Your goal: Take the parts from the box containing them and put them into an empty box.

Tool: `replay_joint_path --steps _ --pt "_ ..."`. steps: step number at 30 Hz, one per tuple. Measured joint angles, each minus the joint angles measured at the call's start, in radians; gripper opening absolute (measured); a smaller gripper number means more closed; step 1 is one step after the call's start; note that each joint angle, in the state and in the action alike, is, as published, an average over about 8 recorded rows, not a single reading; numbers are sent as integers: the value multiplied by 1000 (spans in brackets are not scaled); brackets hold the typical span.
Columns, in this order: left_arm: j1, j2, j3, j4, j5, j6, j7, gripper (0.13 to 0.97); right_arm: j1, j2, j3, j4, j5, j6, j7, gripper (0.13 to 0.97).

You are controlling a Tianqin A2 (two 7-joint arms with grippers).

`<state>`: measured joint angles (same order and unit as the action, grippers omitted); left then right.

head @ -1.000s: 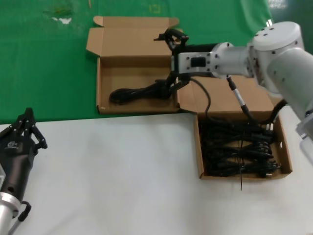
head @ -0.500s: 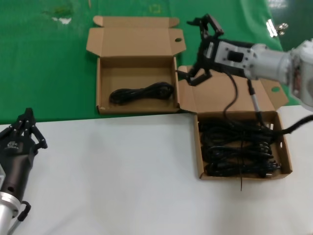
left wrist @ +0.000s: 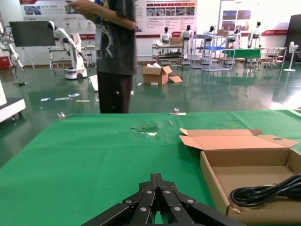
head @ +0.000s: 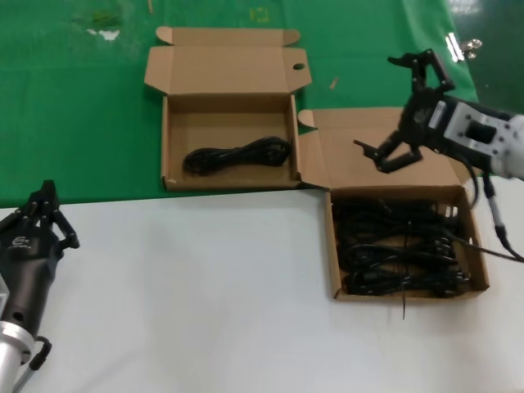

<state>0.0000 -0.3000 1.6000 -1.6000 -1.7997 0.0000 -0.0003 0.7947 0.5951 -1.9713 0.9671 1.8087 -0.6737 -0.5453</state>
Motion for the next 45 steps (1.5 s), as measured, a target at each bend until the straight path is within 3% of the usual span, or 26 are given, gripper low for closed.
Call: replay_joint_path --steps 6,12,27,35,39,45 --pt "0 0 0 0 0 0 0 140 -167 86 68 211 -18 66 133 966" --pt "0 0 0 0 0 0 0 140 -292 102 141 312 -9 108 174 966" --pt "0 0 0 0 0 0 0 155 -348 87 180 337 2 126 170 966" --pt "0 0 0 0 0 0 0 233 -377 62 192 356 1 161 195 966" --pt "0 0 0 0 0 0 0 233 -399 43 202 371 1 189 214 966" --pt "0 0 0 0 0 0 0 341 -435 13 217 394 0 232 243 966"
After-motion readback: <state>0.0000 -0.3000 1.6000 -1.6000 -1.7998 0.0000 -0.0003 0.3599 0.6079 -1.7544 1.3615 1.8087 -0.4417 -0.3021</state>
